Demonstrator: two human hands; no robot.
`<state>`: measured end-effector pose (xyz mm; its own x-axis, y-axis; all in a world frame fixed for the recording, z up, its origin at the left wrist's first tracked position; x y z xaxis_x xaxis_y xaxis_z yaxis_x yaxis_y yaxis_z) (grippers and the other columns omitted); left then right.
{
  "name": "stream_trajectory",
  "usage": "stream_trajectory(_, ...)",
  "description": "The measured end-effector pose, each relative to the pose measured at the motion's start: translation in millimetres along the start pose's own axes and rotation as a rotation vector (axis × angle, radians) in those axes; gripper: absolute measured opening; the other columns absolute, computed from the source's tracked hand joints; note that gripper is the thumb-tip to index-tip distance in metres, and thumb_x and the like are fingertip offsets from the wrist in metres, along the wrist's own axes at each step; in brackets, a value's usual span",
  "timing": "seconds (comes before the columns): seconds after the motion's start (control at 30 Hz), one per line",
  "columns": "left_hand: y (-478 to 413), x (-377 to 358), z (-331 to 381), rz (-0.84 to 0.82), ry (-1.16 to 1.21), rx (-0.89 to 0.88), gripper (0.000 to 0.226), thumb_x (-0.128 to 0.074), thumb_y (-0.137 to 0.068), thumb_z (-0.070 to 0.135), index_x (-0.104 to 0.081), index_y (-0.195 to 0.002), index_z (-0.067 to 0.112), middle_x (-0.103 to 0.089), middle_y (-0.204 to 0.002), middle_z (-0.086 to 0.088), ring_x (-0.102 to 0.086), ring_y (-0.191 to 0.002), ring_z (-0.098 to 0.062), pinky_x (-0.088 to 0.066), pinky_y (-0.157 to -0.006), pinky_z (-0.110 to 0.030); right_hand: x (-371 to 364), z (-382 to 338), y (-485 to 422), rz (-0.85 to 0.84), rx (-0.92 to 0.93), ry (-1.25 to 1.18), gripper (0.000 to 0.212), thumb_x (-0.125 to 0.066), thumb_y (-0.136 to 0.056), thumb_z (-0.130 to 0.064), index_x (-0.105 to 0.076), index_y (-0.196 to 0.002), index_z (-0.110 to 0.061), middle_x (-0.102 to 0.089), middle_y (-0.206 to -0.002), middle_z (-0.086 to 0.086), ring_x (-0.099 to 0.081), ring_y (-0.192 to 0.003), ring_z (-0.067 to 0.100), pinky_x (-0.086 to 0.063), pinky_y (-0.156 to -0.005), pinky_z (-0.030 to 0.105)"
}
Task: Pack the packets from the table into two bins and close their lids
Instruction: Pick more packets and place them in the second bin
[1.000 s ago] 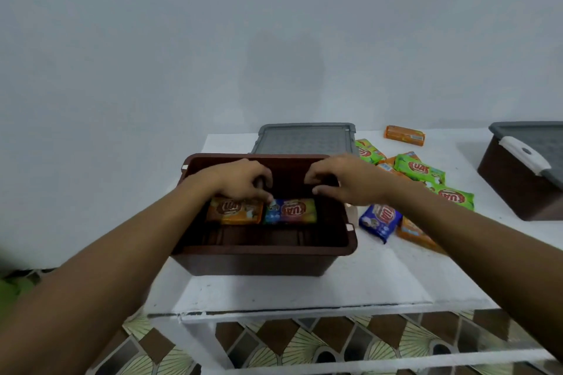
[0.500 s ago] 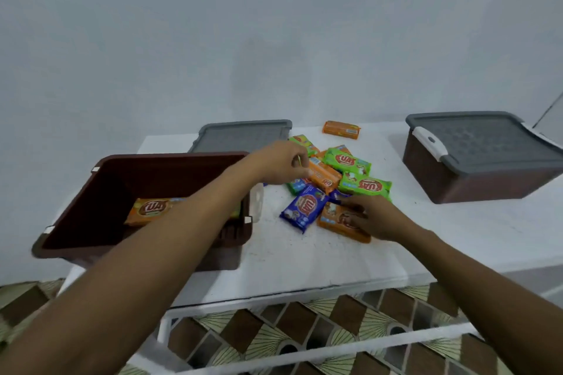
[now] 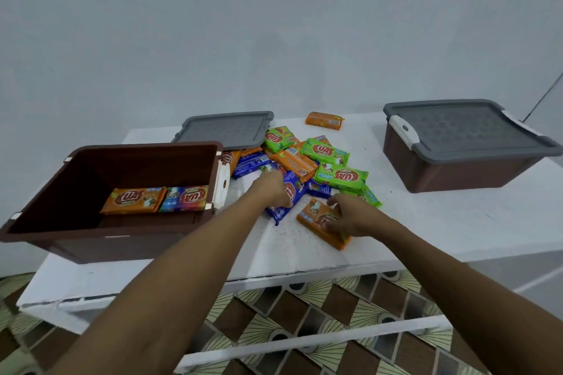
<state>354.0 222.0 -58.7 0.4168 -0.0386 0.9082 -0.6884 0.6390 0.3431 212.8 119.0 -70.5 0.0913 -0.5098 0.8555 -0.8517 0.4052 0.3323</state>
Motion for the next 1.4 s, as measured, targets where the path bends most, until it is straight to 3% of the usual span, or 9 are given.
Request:
stream_trajectory(0.23, 1.9, 30.8, -3.6, -0.166, 0.314, -0.039, 0.043, -0.063, -0.092, 0.019, -0.045, -0.13, 0.011, -0.061, -0.113, -0.011, -0.064, -0.082, -0.018, -0.056, -0.071, -0.032, -4.5, -4.3, 9.1, -0.088, -0.018, -0.318, 0.035, -0.071, -0.086, -0.021, -0.051, -0.115, -0.023, -0.058, -0.118, 0.002, -0.062, -0.103, 0.02, -0.056, -0.085, 0.034)
stream_trajectory(0.47, 38.2, 113.8, -41.9, -0.165, 0.691, -0.211, 0.012, -0.053, -0.097, 0.029, -0.061, -0.102, 0.021, -0.07, -0.103, -0.005, -0.064, -0.085, -0.017, -0.048, -0.071, -0.03, 34.0, -46.4, -4.2, -0.044, -0.015, -0.569, 0.022, -0.069, -0.086, -0.024, -0.063, -0.107, -0.022, -0.068, -0.105, 0.007, -0.067, -0.094, 0.021, -0.056, -0.082, 0.036)
stream_trajectory(0.6, 65.0, 150.5, -99.5, -0.125, 0.66, -0.266, 0.018, -0.053, -0.098, 0.028, -0.06, -0.108, 0.015, -0.071, -0.094, -0.002, -0.066, -0.077, -0.01, -0.053, -0.063, -0.022, 59.6, -100.3, -16.0, 0.005, 0.073, -0.552, 0.017, -0.071, -0.083, -0.025, -0.069, -0.1, -0.022, -0.073, -0.102, 0.01, -0.072, -0.09, 0.025, -0.056, -0.083, 0.041)
stream_trajectory(0.8, 77.4, 152.4, -222.1, -0.229, 0.528, -0.164, 0.031, -0.064, -0.082, 0.036, -0.065, -0.106, 0.016, -0.07, -0.102, -0.014, -0.066, -0.087, -0.024, -0.047, -0.075, -0.037, 76.6, -207.3, -23.2, -0.006, 0.239, -0.538, 0.016, -0.067, -0.088, -0.022, -0.067, -0.104, -0.021, -0.074, -0.093, 0.006, -0.071, -0.075, 0.017, -0.055, -0.065, 0.028)
stream_trajectory(0.93, 70.4, 117.4, -263.9, -0.332, 0.399, -0.164, 0.014, -0.06, -0.095, 0.016, -0.064, -0.106, 0.01, -0.072, -0.092, -0.009, -0.067, -0.076, -0.015, -0.054, -0.065, -0.028, 56.1, -275.0, -31.4, -0.091, 0.344, -0.345, 0.019, -0.066, -0.089, -0.021, -0.064, -0.108, -0.018, -0.072, -0.091, 0.004, -0.069, -0.072, 0.015, -0.054, -0.061, 0.027)
stream_trajectory(1.07, 64.1, 80.9, -280.6, -0.468, 0.255, -0.183, 0.009, -0.061, -0.094, 0.015, -0.067, -0.096, 0.021, -0.072, -0.091, -0.001, -0.067, -0.086, -0.02, -0.055, -0.081, -0.038, 0.1, -316.8, -45.9, -0.265, 0.426, 0.093, 0.019, -0.064, -0.09, -0.02, -0.06, -0.109, -0.021, -0.067, -0.1, -0.001, -0.067, -0.079, 0.011, -0.051, -0.056, 0.022)
stream_trajectory(1.13, 62.9, 68.8, -284.4, -0.5, 0.122, -0.213, 0.01, -0.061, -0.094, 0.019, -0.068, -0.1, 0.021, -0.07, -0.099, -0.001, -0.066, -0.093, -0.022, -0.053, -0.089, -0.041, -30.4, -319.6, -55.4, -0.374, 0.413, 0.267, 0.022, -0.062, -0.09, -0.016, -0.061, -0.112, -0.021, -0.065, -0.104, -0.001, -0.063, -0.082, 0.011, -0.052, -0.063, 0.024)
stream_trajectory(1.23, 64.1, 58.9, -291.5, -0.507, -0.056, -0.227, 0.022, -0.061, -0.093, 0.028, -0.068, -0.114, 0.025, -0.064, -0.105, 0.006, -0.061, -0.1, -0.018, -0.051, -0.092, -0.035, -63.0, -313.8, -63.8, -0.48, 0.346, 0.315, 0.025, -0.061, -0.09, -0.016, -0.063, -0.113, -0.026, -0.063, -0.104, -0.002, -0.061, -0.087, 0.012, -0.051, -0.075, 0.028)
stream_trajectory(1.4, 61.5, 63.8, -293.1, -0.415, 0.062, -0.278, 0.023, -0.062, -0.093, 0.025, -0.072, -0.114, 0.02, -0.071, -0.106, 0.0, -0.065, -0.094, -0.016, -0.056, -0.081, -0.031, -79.3, -306.9, -72.1, -0.44, 0.349, 0.416, 0.028, -0.057, -0.094, -0.025, -0.065, -0.12, -0.025, -0.058, -0.123, -0.001, -0.054, -0.108, 0.016, -0.044, -0.095, 0.034)
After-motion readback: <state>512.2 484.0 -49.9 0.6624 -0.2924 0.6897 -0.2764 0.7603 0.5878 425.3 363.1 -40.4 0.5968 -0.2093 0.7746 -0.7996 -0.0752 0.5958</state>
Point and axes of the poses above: each hand's wrist, its own y-axis away from the middle knuckle, its own x-axis out of the back of the hand, z = x × y, the point moved 7 cm from there along -y, towards the middle knuckle
